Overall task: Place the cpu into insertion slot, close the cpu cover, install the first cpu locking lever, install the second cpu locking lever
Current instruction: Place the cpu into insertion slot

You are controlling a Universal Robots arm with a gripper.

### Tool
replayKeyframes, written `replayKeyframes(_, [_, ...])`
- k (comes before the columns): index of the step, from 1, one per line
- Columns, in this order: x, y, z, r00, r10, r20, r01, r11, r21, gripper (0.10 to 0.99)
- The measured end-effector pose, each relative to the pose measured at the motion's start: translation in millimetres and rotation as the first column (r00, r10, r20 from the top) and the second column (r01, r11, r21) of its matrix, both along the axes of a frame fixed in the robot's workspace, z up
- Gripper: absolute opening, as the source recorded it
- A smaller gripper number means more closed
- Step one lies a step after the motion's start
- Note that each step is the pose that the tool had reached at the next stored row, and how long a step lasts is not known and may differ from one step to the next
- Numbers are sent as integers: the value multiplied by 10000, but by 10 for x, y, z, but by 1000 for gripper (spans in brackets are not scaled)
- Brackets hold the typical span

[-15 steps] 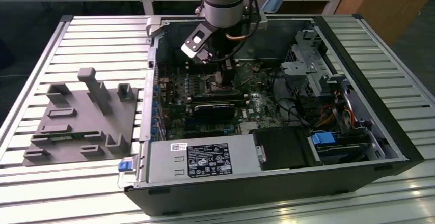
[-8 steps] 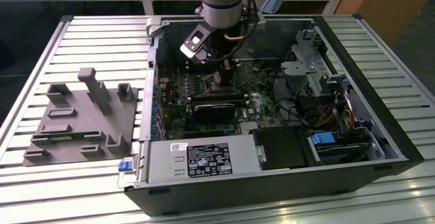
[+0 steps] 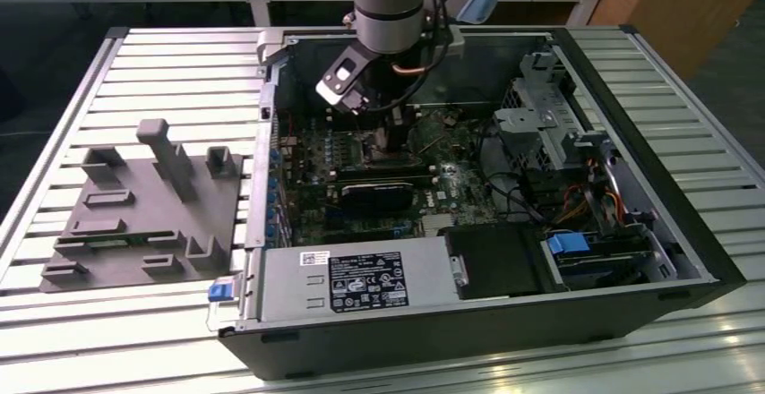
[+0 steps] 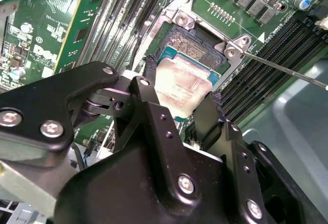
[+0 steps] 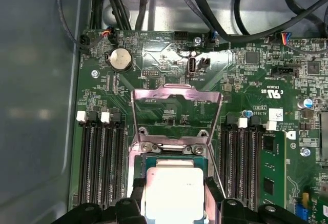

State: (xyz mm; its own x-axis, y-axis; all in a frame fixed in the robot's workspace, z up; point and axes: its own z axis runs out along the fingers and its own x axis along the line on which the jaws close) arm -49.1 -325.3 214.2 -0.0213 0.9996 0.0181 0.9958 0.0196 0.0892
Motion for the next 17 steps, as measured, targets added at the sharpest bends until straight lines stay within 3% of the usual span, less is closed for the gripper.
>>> replayKeyframes(17, [-39,18,-153,9992,-406,0,406,9992,-2,533])
